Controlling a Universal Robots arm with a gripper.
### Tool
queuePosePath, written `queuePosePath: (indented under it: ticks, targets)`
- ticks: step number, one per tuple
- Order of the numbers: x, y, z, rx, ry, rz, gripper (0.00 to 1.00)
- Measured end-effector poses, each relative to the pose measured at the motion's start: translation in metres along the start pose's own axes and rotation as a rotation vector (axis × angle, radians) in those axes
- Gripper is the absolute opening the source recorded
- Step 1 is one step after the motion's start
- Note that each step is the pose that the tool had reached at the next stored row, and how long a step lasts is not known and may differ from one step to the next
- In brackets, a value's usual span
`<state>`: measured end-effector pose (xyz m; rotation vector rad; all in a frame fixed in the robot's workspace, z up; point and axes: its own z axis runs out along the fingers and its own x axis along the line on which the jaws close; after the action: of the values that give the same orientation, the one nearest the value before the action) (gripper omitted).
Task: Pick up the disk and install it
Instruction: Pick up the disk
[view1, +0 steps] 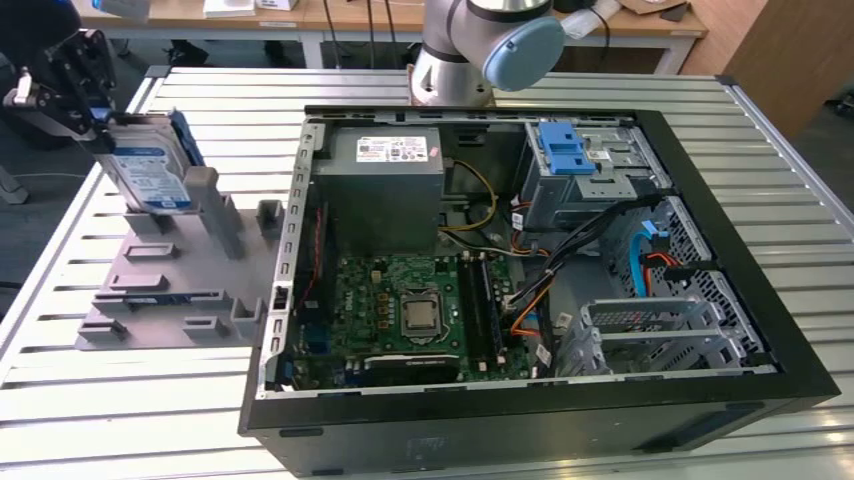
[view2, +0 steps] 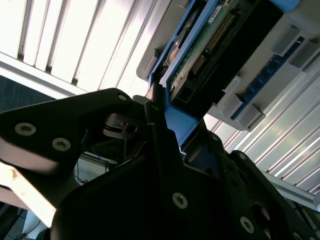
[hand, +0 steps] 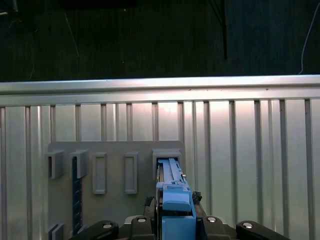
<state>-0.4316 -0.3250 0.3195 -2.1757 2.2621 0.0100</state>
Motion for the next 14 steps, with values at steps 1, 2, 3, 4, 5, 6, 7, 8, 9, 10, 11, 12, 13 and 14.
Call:
queuePosePath:
  ticks: [1,2,3,4,5,6,7,8,9,10,11,12,13,14]
  targets:
    - [0.0000,0.0000,-0.0007,0.0001,-0.0001,0.000,0.36]
    - [0.0000,0.0000,-0.0014,0.0001,0.0000,0.000,0.36]
    - [0.0000,0.0000,-0.0022,0.0001,-0.0001,0.000,0.36]
    - [0.0000,0.0000,-0.0030,0.0001,-0.0001,0.000,0.36]
    - [0.0000,0.0000,-0.0038,0.0001,-0.0001,0.000,0.36]
    - [0.0000,0.0000,-0.0047,0.0001,-0.0001,0.000,0.36]
    - [0.0000,0.0000,-0.0055,0.0001,-0.0001,0.000,0.36]
    - [-0.0001,0.0000,-0.0064,0.0001,-0.0001,0.000,0.36]
    - [0.0000,0.0000,-0.0073,0.0001,-0.0001,0.000,0.36]
    - [0.0000,0.0000,-0.0081,0.0000,-0.0001,0.000,0.36]
    - [-0.0001,0.0000,-0.0088,0.0001,0.0000,0.000,0.36]
    - [-0.0001,0.0000,-0.0096,0.0002,-0.0001,0.000,0.36]
    - [-0.0001,0.0000,-0.0104,0.0001,-0.0001,0.000,0.36]
    - [-0.0001,0.0000,-0.0113,0.0001,-0.0001,0.000,0.36]
